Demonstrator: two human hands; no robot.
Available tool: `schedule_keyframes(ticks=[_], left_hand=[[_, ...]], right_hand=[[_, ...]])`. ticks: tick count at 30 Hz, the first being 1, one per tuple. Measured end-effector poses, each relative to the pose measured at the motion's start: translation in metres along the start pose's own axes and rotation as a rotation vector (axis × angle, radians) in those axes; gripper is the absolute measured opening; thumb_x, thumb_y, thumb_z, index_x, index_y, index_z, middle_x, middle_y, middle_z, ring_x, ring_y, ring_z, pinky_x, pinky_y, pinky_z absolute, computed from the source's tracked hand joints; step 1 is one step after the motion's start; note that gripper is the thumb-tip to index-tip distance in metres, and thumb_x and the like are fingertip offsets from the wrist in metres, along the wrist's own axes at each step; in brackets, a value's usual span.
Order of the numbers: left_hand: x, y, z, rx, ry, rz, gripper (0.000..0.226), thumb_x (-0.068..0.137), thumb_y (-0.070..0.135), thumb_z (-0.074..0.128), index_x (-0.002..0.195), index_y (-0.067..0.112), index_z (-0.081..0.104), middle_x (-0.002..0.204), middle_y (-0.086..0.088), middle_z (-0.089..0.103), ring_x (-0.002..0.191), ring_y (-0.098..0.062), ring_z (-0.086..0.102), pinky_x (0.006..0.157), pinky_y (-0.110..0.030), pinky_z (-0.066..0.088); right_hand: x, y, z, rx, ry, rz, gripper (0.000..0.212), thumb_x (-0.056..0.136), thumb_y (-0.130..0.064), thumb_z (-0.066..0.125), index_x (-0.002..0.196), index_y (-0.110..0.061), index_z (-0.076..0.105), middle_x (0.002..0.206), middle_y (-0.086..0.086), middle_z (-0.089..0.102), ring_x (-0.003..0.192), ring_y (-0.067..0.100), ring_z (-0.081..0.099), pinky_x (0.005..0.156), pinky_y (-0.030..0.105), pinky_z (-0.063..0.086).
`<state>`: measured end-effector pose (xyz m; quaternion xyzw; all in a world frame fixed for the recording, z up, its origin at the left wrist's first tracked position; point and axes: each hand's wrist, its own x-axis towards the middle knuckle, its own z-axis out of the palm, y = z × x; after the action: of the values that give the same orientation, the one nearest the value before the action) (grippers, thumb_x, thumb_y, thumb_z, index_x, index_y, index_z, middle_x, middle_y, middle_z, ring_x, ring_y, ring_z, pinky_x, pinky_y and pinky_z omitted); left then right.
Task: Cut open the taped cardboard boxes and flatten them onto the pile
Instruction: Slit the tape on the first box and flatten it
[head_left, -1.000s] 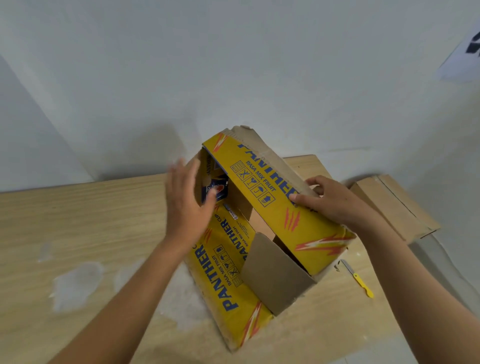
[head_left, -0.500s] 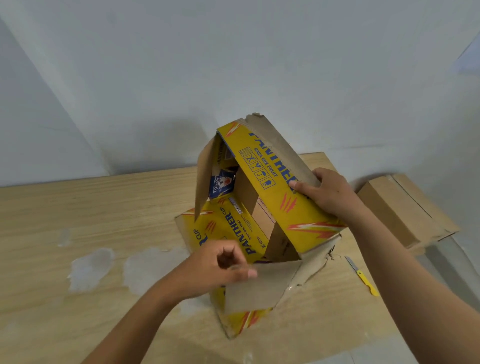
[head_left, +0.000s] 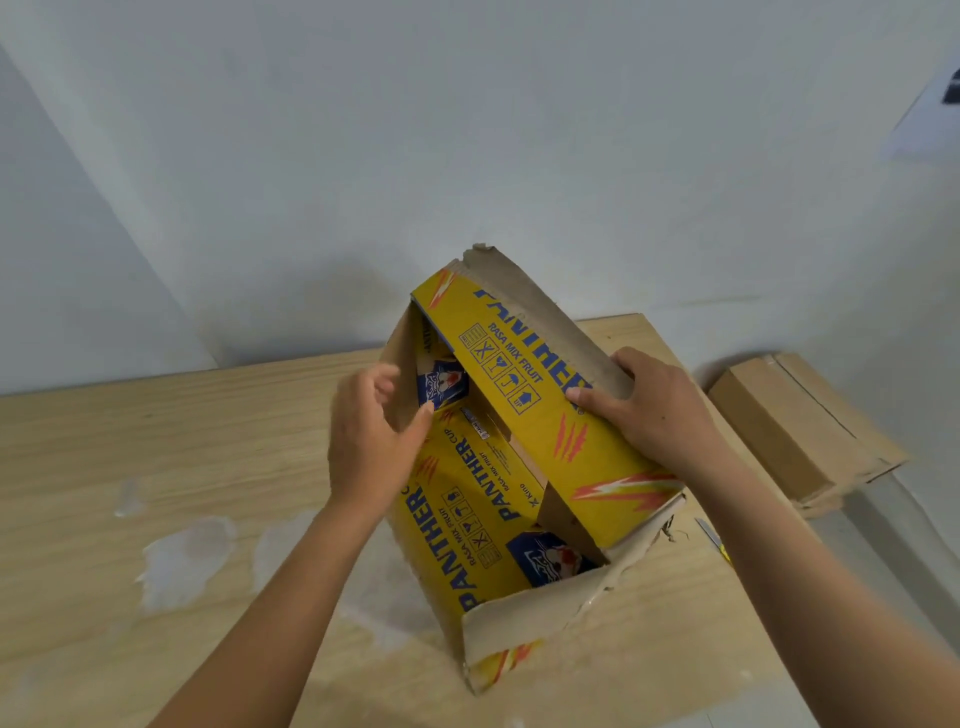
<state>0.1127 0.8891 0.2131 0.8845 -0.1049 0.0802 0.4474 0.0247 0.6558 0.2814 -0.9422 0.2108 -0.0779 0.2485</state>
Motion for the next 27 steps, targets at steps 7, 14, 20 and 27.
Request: schedule_keyframes(ticks=[7, 14, 20, 27], left_hand=[[0.065, -0.040, 0.000, 0.129, 0.073, 0.066, 0.045, 0.091, 0.009, 0.059, 0.134, 0.013, 0.048, 0.134, -0.011, 0.049, 0.122, -0.030, 0.049, 0.097, -0.043, 0.042], [0.102, -0.058, -0.029, 0.100, 0.048, -0.053, 0.021, 0.093, 0.013, 0.057, 0.110, 0.020, 0.067, 0.111, -0.005, 0.067, 0.099, -0.027, 0.060, 0.078, -0.033, 0.045], [0.092, -0.035, -0.041, -0.119, 0.203, -0.101, 0.025, 0.095, 0.026, 0.055, 0.118, 0.016, 0.062, 0.116, -0.001, 0.063, 0.100, -0.012, 0.057, 0.083, -0.026, 0.043], [0.042, 0.032, -0.046, -0.701, -0.317, -0.392, 0.023, 0.097, 0.037, 0.050, 0.110, 0.021, 0.059, 0.101, 0.002, 0.067, 0.080, -0.008, 0.066, 0.058, -0.022, 0.055]], right_hand=[[-0.008, -0.018, -0.020, 0.005, -0.079, -0.086, 0.032, 0.088, -0.038, 0.064, 0.113, -0.019, 0.059, 0.100, 0.003, 0.065, 0.087, 0.020, 0.060, 0.075, 0.041, 0.052], [-0.007, -0.048, -0.068, 0.113, -0.636, -0.185, 0.013, 0.094, -0.021, 0.057, 0.105, -0.022, 0.065, 0.095, -0.003, 0.073, 0.083, 0.011, 0.070, 0.070, 0.025, 0.056], [-0.025, -0.071, -0.041, 0.122, -0.579, -0.386, 0.022, 0.097, -0.027, 0.051, 0.095, -0.007, 0.059, 0.087, 0.010, 0.063, 0.080, 0.023, 0.060, 0.077, 0.039, 0.048], [-0.057, -0.093, 0.015, 0.030, -0.553, -0.443, 0.051, 0.097, -0.041, 0.046, 0.145, -0.025, 0.037, 0.148, -0.013, 0.037, 0.135, 0.002, 0.031, 0.113, 0.031, 0.028]])
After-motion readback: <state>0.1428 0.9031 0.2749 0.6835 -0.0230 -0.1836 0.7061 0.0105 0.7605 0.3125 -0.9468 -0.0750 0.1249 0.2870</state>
